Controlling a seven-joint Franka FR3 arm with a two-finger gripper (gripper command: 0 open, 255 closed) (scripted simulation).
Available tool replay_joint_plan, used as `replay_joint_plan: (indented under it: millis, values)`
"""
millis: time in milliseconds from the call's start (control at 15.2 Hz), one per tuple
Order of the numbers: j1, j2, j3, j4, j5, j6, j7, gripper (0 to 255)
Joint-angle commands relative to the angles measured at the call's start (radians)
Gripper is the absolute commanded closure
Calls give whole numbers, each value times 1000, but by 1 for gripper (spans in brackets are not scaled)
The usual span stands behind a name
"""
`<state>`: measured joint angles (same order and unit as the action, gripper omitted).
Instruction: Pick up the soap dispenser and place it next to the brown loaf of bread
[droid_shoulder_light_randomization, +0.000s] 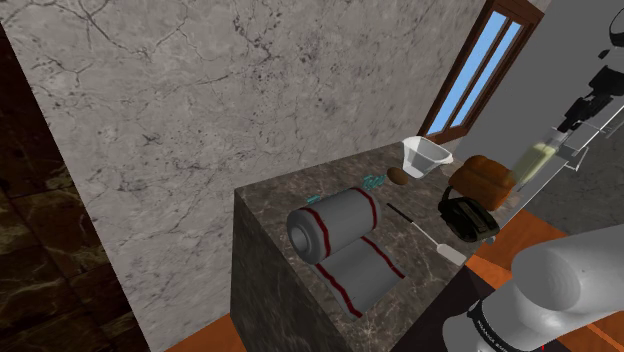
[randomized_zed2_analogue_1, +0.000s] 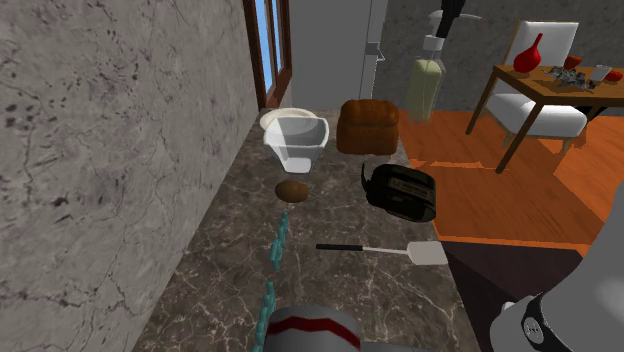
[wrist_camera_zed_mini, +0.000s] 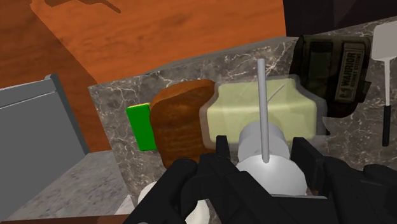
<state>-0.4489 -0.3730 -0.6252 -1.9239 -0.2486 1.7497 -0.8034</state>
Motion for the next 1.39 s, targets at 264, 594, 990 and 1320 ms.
replay_joint_plan:
  millis: [264,594,990,1320]
  values:
    - [-7,-13,-6,-91,-13,79,11,255]
    - [-11,-17,-15,-160,-21,145,17,255]
    - [-16,-13,-30,-236,-29,226,22,255]
    - [-18,-2,-45,-294,-33,294,23,255]
